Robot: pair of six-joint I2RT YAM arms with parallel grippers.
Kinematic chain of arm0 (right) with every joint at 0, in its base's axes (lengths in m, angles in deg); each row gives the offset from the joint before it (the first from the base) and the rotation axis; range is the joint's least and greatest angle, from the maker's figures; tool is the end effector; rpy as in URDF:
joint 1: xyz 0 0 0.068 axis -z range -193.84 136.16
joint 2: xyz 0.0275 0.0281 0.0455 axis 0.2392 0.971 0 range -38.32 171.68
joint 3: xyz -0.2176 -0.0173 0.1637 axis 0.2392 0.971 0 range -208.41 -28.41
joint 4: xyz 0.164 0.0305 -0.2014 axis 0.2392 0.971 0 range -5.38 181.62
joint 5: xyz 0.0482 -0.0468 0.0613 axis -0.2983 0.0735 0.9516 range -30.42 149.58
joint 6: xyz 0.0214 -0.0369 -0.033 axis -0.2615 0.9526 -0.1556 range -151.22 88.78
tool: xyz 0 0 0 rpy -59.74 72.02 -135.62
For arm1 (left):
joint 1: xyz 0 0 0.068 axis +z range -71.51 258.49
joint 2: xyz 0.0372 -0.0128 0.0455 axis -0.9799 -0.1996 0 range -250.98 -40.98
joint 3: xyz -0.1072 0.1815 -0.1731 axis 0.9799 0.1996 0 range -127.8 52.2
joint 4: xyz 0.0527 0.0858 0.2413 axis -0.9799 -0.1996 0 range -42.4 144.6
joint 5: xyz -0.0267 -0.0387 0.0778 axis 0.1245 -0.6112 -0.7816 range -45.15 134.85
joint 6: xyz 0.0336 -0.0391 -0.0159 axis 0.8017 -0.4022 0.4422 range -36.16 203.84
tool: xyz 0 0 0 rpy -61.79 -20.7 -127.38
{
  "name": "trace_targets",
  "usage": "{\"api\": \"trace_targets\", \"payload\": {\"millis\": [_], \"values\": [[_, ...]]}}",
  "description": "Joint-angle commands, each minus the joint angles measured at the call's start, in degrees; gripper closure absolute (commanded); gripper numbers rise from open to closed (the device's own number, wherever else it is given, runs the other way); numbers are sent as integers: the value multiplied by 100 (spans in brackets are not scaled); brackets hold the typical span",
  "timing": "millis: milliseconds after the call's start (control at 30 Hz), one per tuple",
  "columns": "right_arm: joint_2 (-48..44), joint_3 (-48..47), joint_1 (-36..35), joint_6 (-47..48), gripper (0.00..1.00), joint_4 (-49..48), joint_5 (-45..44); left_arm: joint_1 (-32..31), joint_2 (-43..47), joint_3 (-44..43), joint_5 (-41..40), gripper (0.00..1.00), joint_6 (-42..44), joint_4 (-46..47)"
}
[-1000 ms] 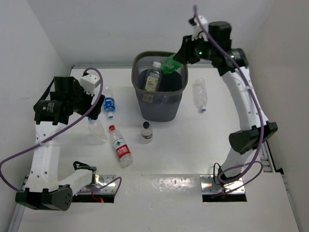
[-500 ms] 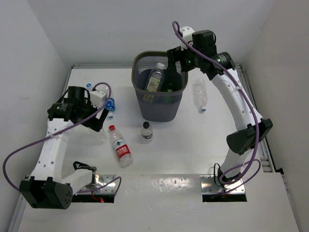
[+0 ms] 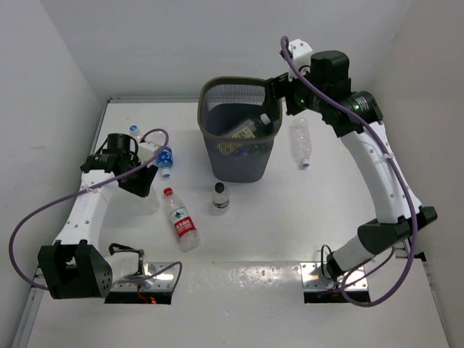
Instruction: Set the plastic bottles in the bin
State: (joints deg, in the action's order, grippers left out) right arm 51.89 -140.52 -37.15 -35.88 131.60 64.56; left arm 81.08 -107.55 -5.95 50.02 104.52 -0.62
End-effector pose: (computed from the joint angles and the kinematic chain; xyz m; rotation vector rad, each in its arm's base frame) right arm 0.2974 0.1314 0.4782 -0.3840 1.9926 0.3975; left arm 0.2147 0.0065 0.2811 0.4481 2.6354 0.0082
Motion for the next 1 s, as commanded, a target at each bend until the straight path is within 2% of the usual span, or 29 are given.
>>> {"api": "trace_targets", "payload": {"millis": [0,100,133,200,233,267,300,333,367,400,433,467,567,767,967], "values": [[-381,434,203,36,3,153,-49,154,12,-546,370,64,146,74],[-775,1093,756,-262,3,259,-58,259,-119,-2142,554,74,234,-505],[-769,1191,1167,-402,3,337,-49,260,-285,-3557,651,76,234,-759],[-961,1532,1433,-474,3,522,-23,260,-1022,-5294,958,77,76,-1568],[-997,1639,1800,-596,3,557,12,260,-1304,-7078,1047,77,6,-1797],[-1006,1727,1917,-614,3,584,56,260,-1724,-7783,1117,77,-73,-1938],[-1110,2015,1996,-675,3,575,196,260,-1728,-8182,1370,77,-135,-1809],[-1146,2131,2223,-667,3,567,241,190,-1667,-8081,1555,77,-248,-1529],[-1233,2376,2243,-658,3,453,267,189,-1284,-7724,1679,77,-563,-691],[-1330,2483,2295,-597,3,374,241,189,-1071,-6876,1994,77,-749,-213],[-1375,2736,2296,-579,3,321,232,128,-921,-6554,2197,77,-907,192],[-1453,2948,2313,-501,3,129,145,128,-850,-6342,2617,77,-1222,779],[-1446,3275,2296,-351,3,-66,56,-135,-1147,-6287,3050,77,-1672,1293],[-1033,3565,2305,-237,3,-470,-58,-1031,-2394,-7069,2956,77,-2007,1347],[-374,3574,2305,-61,4,-1024,-277,-1892,-2932,-6930,1840,77,-1727,1278]]}}
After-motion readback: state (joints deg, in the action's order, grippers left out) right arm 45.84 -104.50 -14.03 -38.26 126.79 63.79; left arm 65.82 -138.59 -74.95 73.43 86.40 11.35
